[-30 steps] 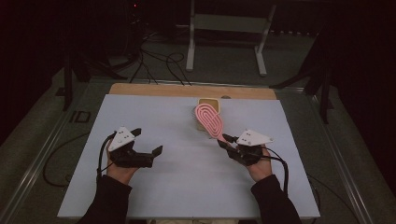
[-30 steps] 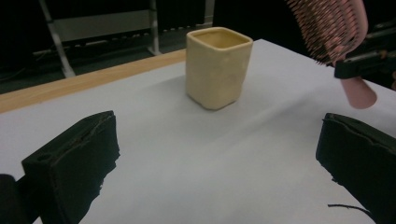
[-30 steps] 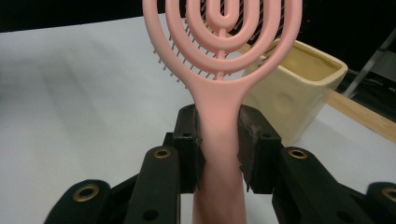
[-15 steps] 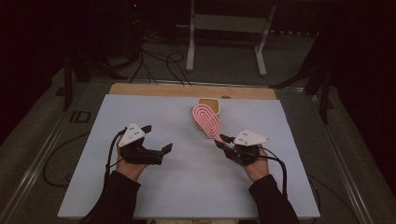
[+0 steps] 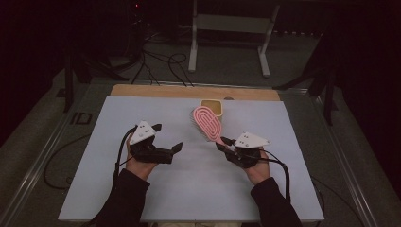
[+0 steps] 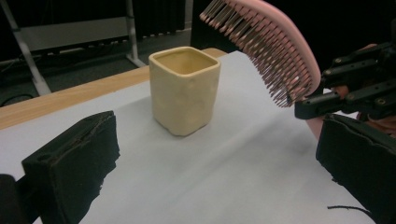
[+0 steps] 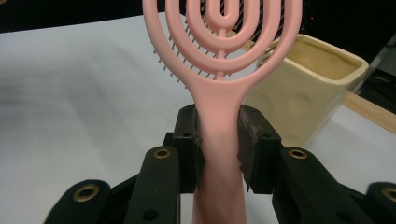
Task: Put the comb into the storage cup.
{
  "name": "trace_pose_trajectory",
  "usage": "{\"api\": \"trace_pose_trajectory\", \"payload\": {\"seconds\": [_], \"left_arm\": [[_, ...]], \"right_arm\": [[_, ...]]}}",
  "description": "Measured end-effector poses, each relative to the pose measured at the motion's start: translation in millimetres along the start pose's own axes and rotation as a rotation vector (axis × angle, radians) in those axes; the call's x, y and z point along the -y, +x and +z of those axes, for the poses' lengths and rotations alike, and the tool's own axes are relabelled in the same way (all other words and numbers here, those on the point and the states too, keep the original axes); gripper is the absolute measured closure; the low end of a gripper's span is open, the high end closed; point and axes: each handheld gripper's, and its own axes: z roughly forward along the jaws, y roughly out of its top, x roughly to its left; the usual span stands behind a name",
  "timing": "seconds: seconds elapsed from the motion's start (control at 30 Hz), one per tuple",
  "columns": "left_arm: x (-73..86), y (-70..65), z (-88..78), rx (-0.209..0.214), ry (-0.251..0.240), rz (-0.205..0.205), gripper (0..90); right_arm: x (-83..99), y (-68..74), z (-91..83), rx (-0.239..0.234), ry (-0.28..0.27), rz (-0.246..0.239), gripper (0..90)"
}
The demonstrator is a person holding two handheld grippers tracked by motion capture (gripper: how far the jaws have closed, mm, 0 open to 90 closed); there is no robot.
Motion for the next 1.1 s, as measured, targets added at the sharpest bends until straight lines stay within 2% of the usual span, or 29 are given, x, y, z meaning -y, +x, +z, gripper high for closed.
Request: {"api": "trace_pose_trajectory", "payload": {"seconds": [0.2, 0.6, 1.1], "left_arm": [[-2.9, -4.8, 8.2, 0.012, 0.009, 0.002, 0.0], [-8.9, -21.0, 36.3, 0.056, 0.042, 0.006, 0.0], [-22.7, -37.2, 68.7, 0.079, 0.044, -0.038, 0.6]], "right_arm": [[0.6, 0.2, 1.2, 0.001, -0.003, 0.004, 70.5], [0.6, 1.3, 1.3, 0.003, -0.007, 0.008, 70.5], [0.2, 1.9, 0.9, 0.004, -0.010, 0.007, 70.5]]}}
